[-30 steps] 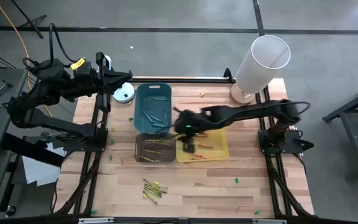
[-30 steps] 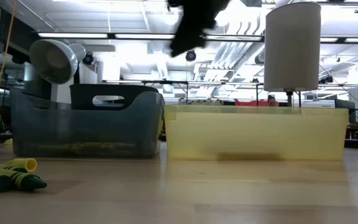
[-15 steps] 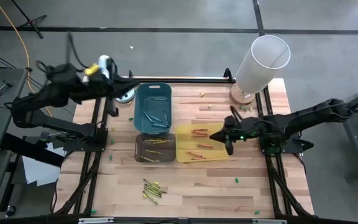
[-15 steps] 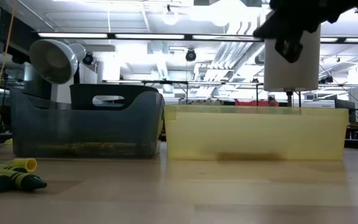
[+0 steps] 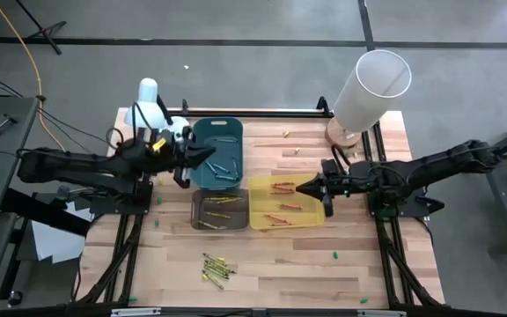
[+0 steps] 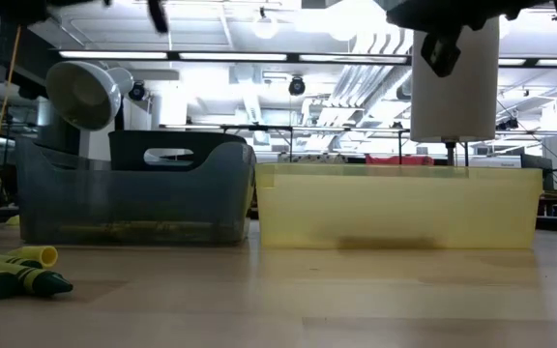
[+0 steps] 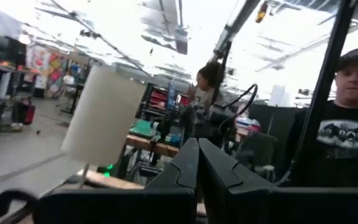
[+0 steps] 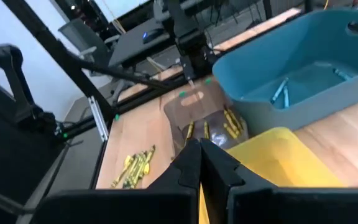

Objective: Sort crayons
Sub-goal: Put the green crayon into the black bin

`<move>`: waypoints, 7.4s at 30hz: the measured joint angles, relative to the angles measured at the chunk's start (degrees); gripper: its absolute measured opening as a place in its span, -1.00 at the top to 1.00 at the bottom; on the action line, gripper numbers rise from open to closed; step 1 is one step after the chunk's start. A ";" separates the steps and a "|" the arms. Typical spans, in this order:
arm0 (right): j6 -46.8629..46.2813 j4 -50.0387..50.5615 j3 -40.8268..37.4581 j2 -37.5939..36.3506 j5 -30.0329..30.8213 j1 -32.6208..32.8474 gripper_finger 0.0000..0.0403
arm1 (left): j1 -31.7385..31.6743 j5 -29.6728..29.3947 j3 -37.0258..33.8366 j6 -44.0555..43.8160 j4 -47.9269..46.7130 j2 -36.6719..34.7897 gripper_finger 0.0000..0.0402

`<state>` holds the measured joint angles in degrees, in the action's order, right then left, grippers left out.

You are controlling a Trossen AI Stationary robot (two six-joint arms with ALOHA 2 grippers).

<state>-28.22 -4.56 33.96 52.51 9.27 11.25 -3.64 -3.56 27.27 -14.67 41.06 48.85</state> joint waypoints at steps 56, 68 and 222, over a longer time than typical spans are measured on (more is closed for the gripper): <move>3.75 -3.51 0.91 0.00 9.76 0.00 1.00 | -0.09 -4.53 -26.58 -6.33 -4.42 -40.51 1.00; -0.07 -3.74 0.91 0.04 9.67 0.00 1.00 | -0.09 -4.53 -26.58 -6.30 -4.42 -40.51 1.00; 0.19 0.52 0.91 0.04 11.57 0.00 1.00 | 16.75 -4.77 20.80 12.84 -82.57 25.48 1.00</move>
<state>-28.03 -4.03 34.87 52.56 20.84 11.25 13.11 -8.34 48.07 -1.83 -41.51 74.33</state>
